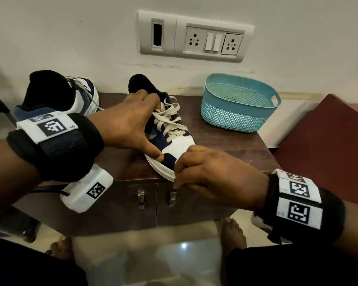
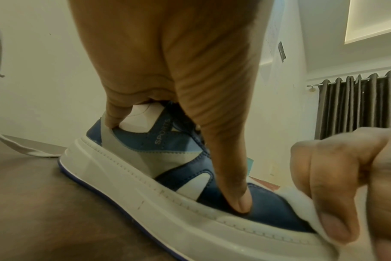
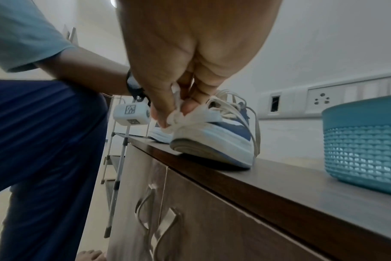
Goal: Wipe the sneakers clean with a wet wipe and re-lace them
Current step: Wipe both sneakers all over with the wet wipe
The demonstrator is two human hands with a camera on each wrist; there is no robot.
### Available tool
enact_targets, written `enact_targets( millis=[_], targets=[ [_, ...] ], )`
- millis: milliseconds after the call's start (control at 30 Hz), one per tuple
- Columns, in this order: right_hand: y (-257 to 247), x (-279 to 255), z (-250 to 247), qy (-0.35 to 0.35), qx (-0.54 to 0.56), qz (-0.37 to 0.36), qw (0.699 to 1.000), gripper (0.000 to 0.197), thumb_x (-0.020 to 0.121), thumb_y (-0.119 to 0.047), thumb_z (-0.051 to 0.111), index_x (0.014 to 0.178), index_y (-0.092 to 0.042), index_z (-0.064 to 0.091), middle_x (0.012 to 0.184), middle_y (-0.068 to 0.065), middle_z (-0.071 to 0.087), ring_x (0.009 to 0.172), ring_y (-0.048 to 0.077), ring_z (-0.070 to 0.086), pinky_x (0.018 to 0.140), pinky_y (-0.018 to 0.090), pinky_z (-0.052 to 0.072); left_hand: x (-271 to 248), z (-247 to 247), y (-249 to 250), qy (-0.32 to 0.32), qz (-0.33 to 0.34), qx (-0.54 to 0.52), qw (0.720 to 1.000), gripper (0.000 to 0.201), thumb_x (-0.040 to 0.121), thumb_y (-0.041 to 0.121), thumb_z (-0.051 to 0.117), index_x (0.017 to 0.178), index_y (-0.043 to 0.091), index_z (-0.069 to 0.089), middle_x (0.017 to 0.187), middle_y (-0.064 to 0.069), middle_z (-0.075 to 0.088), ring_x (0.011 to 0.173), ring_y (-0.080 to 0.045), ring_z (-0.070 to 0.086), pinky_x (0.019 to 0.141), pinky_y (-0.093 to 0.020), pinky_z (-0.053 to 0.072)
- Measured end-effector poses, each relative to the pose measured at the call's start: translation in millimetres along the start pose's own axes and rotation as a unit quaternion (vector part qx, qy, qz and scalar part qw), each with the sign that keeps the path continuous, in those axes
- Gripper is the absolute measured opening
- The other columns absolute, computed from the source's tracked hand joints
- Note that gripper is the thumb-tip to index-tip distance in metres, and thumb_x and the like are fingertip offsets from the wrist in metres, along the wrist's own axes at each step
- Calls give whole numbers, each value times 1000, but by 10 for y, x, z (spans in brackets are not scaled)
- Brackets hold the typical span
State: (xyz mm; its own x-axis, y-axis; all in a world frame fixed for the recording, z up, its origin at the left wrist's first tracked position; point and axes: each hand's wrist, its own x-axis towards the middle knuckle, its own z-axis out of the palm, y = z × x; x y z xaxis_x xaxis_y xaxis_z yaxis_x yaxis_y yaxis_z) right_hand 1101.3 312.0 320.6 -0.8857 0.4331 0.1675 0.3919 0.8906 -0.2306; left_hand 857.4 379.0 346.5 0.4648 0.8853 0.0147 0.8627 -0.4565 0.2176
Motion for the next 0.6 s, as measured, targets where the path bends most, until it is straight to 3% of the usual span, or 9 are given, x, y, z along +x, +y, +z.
enact_targets(
  millis=[200,300,367,467,567,600],
  targets=[
    [226,-314,-126,35,59,46,997,15,90,-8,72,96,-20,79,109,-5,68,100,7,63,87,20,49,-28,-4,-4,6,1,-5,1000,97,49,66,88,120,23,38,117,2,39,113,-19,41,96,-40,45],
    [471,-487,-195,78,104,167,977,20,85,-5,80,90,-25,78,101,-7,69,92,12,69,80,42,56,-25,-7,-1,6,3,0,1000,97,49,66,88,120,23,37,116,3,38,112,-19,41,95,-39,45],
    [521,-528,-217,131,160,211,955,14,84,-10,82,88,-24,79,97,-6,71,91,18,71,81,48,57,-14,-1,6,9,4,8,1000,97,50,67,88,120,23,38,116,3,38,111,-19,41,94,-38,44],
    [315,-399,-171,117,208,166,957,8,86,-10,81,90,-17,81,98,-4,72,93,17,71,85,39,57,-10,15,2,11,1,11,1000,96,49,68,88,117,25,36,115,3,38,110,-19,40,93,-38,45],
    [15,-207,-45,62,146,70,985,10,89,-9,77,96,-15,81,104,-3,71,98,7,67,87,20,50,1,20,-8,11,2,9,1000,99,48,68,88,120,24,37,116,3,38,111,-19,40,93,-39,45],
    [-30,-158,-14,47,114,41,991,11,90,-9,75,97,-16,81,106,-2,70,99,9,65,87,18,48,5,20,-7,12,5,6,1000,100,48,67,89,122,23,37,117,3,38,112,-19,40,93,-39,45]
  ],
)
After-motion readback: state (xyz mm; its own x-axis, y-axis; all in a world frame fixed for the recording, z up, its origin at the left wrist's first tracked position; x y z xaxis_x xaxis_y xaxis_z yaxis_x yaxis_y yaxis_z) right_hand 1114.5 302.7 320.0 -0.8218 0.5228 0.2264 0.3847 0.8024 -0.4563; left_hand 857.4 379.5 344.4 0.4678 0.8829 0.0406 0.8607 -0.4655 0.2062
